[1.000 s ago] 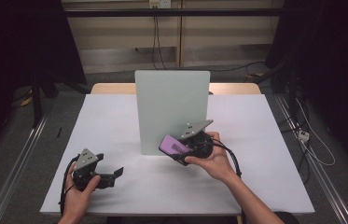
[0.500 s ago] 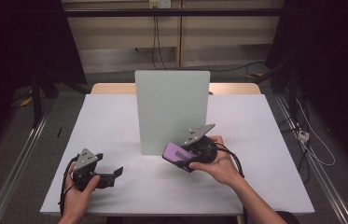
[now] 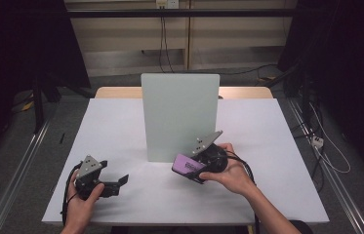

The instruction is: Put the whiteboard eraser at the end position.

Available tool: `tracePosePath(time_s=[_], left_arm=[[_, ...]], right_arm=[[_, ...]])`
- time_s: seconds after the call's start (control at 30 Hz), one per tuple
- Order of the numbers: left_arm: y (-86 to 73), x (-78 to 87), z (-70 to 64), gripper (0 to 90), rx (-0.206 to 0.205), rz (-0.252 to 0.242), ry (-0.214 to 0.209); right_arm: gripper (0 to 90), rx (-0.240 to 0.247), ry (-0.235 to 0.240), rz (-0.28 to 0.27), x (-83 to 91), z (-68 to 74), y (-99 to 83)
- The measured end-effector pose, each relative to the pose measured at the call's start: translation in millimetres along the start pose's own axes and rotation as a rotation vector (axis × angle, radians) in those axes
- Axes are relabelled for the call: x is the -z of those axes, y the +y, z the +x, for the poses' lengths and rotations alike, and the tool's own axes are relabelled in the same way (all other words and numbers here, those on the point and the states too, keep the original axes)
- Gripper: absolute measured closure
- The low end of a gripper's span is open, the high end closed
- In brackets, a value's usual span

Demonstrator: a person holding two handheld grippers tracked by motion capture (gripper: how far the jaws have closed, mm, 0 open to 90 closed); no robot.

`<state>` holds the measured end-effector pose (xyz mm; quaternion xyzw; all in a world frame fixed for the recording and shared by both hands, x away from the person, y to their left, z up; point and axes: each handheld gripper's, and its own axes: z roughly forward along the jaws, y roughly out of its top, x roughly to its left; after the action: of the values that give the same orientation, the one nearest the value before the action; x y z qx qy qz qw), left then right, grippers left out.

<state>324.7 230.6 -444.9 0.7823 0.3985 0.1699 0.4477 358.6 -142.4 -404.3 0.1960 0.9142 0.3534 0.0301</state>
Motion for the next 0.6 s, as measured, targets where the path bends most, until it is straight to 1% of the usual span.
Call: tracePosePath(time_s=[0.07,0.1,0.17,0.23,0.33,0.4,0.47,0.53,0.6], left_arm=[[0.0,0.1,-0.3,4.8,-0.003,-0.002,-0.001],[0.3,0.8,0.0,4.8,-0.015,0.0,-0.003],[0.3,1.8,-1.3,4.8,-0.013,-0.012,-0.005],[0.3,2.7,-1.2,4.8,-0.02,-0.01,-0.008],[0.4,2.8,-0.8,4.8,-0.013,-0.01,-0.005],[0.5,2.5,-0.7,4.8,-0.012,-0.009,-0.005],[0.6,2.1,-0.9,4.8,-0.015,-0.009,-0.005],[0.8,1.8,-1.1,4.8,-0.018,-0.004,-0.005],[1.0,1.6,-1.3,4.8,-0.02,-0.002,-0.009]], right_arm=[[41.5,0.004,0.007,0.022,-1.3,1.3,-0.1],[41.5,0.003,0.012,0.027,-2.0,1.7,-0.2],[41.5,0.006,0.014,0.04,-2.6,3.2,0.1],[41.5,0.009,0.026,0.052,-3.4,5.7,0.5],[41.5,0.02,0.044,0.069,-5.2,9.7,1.2],[41.5,0.038,0.058,0.076,-6.5,11.8,1.4],[41.5,0.039,0.071,0.085,-8.0,14.2,1.6],[41.5,0.045,0.083,0.094,-11.7,15.9,1.9],[41.5,0.052,0.088,0.116,-16.3,17.8,2.1]])
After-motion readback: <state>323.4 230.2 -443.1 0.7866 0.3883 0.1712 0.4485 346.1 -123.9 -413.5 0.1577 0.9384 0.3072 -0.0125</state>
